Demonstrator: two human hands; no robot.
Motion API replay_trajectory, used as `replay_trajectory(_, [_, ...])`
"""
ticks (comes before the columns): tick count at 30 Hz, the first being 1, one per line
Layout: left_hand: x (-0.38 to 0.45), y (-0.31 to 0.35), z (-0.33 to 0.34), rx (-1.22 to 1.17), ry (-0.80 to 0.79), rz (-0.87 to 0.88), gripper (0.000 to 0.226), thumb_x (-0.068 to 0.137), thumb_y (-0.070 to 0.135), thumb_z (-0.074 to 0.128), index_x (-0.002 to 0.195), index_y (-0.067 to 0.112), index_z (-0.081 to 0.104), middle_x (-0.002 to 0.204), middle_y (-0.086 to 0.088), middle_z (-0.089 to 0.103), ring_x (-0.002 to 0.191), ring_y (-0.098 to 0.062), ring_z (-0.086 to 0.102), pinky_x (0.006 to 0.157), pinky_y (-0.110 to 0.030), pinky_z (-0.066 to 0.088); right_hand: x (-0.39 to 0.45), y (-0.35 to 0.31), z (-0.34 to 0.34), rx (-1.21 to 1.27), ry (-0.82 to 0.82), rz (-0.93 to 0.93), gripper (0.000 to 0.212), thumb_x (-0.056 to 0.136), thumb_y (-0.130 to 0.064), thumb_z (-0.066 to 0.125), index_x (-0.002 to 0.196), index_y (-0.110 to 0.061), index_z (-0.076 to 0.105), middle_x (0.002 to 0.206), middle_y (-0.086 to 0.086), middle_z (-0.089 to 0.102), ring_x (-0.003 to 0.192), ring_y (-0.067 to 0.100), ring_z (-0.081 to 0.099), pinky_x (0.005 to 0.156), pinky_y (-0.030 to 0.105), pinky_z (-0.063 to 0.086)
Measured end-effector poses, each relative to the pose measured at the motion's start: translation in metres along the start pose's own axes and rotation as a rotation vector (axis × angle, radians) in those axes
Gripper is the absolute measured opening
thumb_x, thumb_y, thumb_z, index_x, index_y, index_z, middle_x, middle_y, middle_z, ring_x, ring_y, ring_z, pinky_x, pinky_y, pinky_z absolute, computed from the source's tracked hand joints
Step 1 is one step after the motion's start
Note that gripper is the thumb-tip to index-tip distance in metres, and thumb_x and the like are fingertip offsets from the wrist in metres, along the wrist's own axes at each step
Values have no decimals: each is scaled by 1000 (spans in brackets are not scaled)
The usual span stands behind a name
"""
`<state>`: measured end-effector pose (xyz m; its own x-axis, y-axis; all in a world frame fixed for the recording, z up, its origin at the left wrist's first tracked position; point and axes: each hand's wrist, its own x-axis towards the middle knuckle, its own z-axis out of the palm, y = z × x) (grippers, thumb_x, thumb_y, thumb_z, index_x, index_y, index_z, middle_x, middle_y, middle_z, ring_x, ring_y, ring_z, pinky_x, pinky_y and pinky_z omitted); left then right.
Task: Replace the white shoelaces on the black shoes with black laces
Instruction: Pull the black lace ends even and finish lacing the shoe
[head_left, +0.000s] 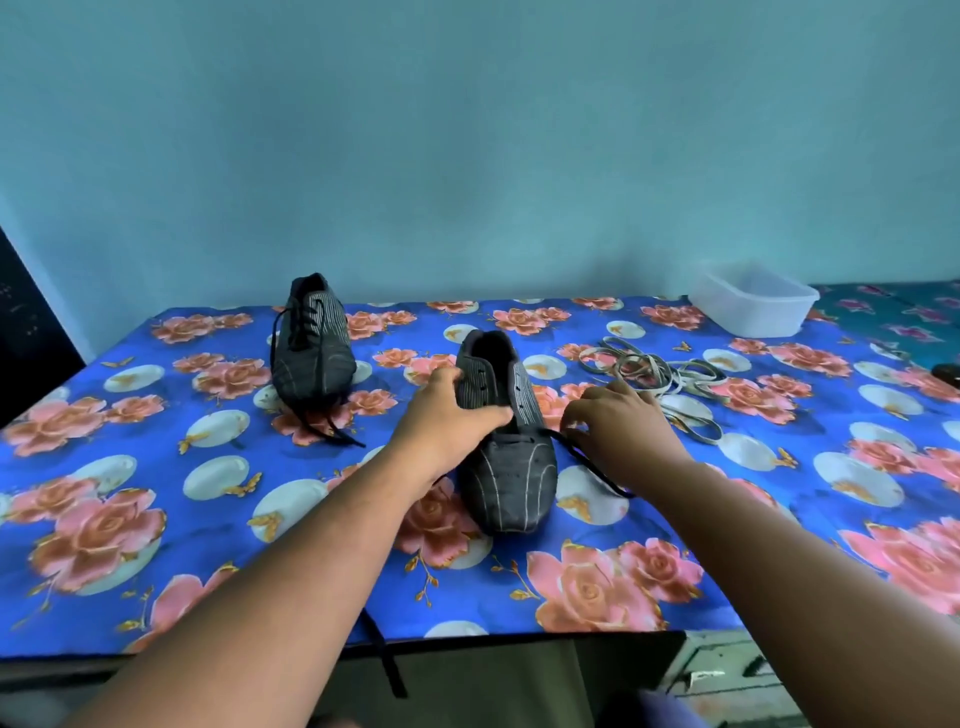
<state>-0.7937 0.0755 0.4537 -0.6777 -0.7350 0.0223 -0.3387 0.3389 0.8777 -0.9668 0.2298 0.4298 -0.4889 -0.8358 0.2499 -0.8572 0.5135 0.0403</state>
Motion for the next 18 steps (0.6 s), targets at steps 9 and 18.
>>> replay_trajectory(9, [40, 1, -2, -10, 189, 87, 41, 82, 39, 74, 113, 32, 48, 121, 4, 56, 101, -14, 60, 83, -34, 49, 38, -26, -27, 688, 236, 22, 10, 95, -29, 65, 89, -23, 67, 74, -8, 69, 72, 11, 63, 69, 30, 49])
replay_trajectory(18, [67, -38, -13, -161, 30, 143, 22, 94, 35, 71, 114, 30, 65, 110, 15, 69, 99, -8, 68, 90, -28, 56, 93, -54, -22, 443, -75, -178, 14, 78, -47, 59, 79, -35, 65, 87, -12, 61, 89, 14, 58, 85, 43, 50])
